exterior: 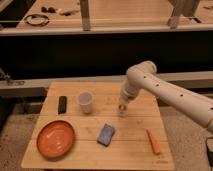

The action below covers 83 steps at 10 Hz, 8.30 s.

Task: Knock the bottle over

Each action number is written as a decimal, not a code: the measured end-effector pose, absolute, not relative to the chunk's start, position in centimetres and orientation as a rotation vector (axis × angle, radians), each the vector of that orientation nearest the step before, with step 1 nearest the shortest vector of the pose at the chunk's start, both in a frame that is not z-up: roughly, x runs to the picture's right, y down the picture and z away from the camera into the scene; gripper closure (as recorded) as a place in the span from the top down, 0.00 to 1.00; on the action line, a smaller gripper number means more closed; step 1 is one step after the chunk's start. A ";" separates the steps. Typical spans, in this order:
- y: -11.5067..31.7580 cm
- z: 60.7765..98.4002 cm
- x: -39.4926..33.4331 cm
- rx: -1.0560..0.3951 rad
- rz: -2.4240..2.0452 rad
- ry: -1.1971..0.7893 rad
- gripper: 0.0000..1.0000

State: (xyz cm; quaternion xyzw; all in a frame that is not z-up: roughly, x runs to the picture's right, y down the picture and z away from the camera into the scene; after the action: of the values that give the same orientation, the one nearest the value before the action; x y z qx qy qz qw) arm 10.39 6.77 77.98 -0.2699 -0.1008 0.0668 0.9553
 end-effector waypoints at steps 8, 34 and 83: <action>6.7 78.0 10.3 -0.544 0.162 -0.198 0.05; 6.3 78.1 10.1 -0.522 0.247 -0.187 0.05; 5.0 78.4 10.0 -0.484 0.381 -0.208 0.24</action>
State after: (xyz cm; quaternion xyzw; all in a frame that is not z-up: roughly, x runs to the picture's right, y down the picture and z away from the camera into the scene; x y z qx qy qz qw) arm 9.99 4.99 78.35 -0.2376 -0.1022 0.1871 0.9477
